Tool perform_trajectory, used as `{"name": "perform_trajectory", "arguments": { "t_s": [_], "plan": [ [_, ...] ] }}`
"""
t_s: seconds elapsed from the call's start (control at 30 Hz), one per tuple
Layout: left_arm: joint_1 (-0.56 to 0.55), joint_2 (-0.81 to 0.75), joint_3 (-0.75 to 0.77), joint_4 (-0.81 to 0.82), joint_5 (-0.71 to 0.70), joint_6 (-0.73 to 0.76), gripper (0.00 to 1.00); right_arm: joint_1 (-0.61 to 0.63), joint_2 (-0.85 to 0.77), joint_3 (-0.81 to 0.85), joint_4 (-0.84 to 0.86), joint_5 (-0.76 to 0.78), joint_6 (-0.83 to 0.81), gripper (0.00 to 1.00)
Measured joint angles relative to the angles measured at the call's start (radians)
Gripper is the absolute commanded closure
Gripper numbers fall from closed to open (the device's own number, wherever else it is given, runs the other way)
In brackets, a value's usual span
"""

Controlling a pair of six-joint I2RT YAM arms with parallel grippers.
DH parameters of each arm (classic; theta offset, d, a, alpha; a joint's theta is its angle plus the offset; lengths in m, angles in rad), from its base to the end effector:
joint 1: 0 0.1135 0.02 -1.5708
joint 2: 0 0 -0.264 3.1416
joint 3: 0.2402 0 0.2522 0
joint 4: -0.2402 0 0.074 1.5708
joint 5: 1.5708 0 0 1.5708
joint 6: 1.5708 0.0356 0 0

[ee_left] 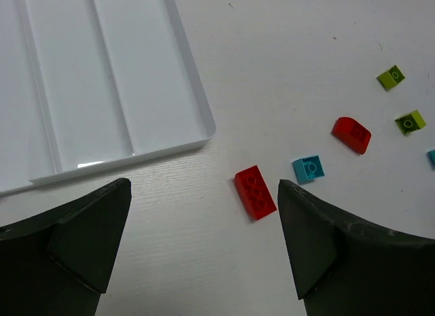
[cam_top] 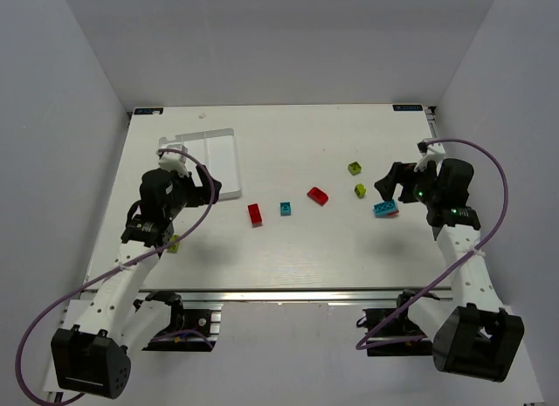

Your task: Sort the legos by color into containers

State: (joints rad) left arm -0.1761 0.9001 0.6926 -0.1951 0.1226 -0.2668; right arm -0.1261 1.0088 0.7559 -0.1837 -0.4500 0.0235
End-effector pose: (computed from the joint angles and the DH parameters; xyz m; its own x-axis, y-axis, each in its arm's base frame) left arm 0.2046 -0.0408 0.2857 -0.4471 -0.1862 -0.8749 0.1729 0.9417 -0.2888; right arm 0.2277 -0.0133 0.2888 -0.4259 0.0753 -0.9016 -0.2678 0.9414 0.2052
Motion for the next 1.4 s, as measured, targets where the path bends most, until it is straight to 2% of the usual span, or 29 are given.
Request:
{"name": "perform_trajectory", "arguments": {
  "t_s": [0.27,0.37,0.47,0.5,0.57,0.63,0.7,0.73,0.77,0.87,0.9,0.93,0.97,1.03,1.07,1.1,1.2,1.4],
  "plan": [
    [0.0,0.042,0.008,-0.023,0.004,-0.013,0.03,0.0,-0.047,-0.002,-0.003,-0.057,-0.076,0.11],
    [0.0,0.064,0.008,-0.03,0.002,-0.018,0.08,0.002,-0.06,-0.002,-0.016,-0.101,-0.14,0.11],
    [0.0,0.084,0.008,-0.04,-0.002,-0.032,0.34,0.003,-0.057,-0.003,-0.045,-0.142,-0.212,0.11],
    [0.0,0.089,0.008,-0.044,-0.002,-0.04,0.54,0.003,-0.055,-0.003,-0.056,-0.152,-0.231,0.11],
    [0.003,0.095,0.009,-0.059,-0.002,-0.058,0.67,0.003,-0.04,-0.001,-0.082,-0.167,-0.271,0.11],
    [0.004,0.094,0.009,-0.084,-0.002,-0.072,0.71,0.003,-0.017,0.005,-0.121,-0.186,-0.316,0.11],
    [0.004,0.089,0.009,-0.121,-0.009,-0.09,0.66,0.003,0.008,0.016,-0.172,-0.225,-0.358,0.11],
    [0.004,0.083,0.01,-0.147,-0.013,-0.1,0.46,0.003,0.014,0.019,-0.189,-0.244,-0.374,0.11],
    [0.005,0.076,0.013,-0.176,-0.021,-0.11,0.37,0.003,0.016,0.02,-0.204,-0.266,-0.385,0.15],
    [0.01,0.058,0.046,-0.276,-0.056,-0.164,0.13,0.004,0.013,0.021,-0.225,-0.321,-0.404,0.35],
    [0.011,0.049,0.056,-0.305,-0.078,-0.188,0.12,0.004,0.013,0.021,-0.229,-0.335,-0.406,0.53],
    [0.011,0.04,0.065,-0.333,-0.099,-0.212,0.1,0.004,0.013,0.021,-0.234,-0.347,-0.408,0.61],
    [0.012,0.036,0.072,-0.363,-0.123,-0.236,0.09,0.004,0.013,0.023,-0.238,-0.358,-0.406,0.64],
    [0.013,0.046,0.085,-0.43,-0.171,-0.286,0.08,0.004,0.015,0.033,-0.254,-0.38,-0.399,0.57],
    [0.013,0.058,0.09,-0.46,-0.193,-0.307,0.07,0.004,0.016,0.038,-0.259,-0.388,-0.397,0.43],
    [0.013,0.078,0.096,-0.494,-0.221,-0.329,0.06,0.005,0.018,0.044,-0.266,-0.394,-0.393,0.4],
    [0.013,0.159,0.103,-0.58,-0.304,-0.386,0.05,0.01,0.018,0.055,-0.268,-0.397,-0.388,0.35],
    [0.019,0.363,0.13,-0.665,-0.45,-0.418,0.04,0.015,-0.008,0.057,-0.267,-0.383,-0.383,0.34]
  ]
}}
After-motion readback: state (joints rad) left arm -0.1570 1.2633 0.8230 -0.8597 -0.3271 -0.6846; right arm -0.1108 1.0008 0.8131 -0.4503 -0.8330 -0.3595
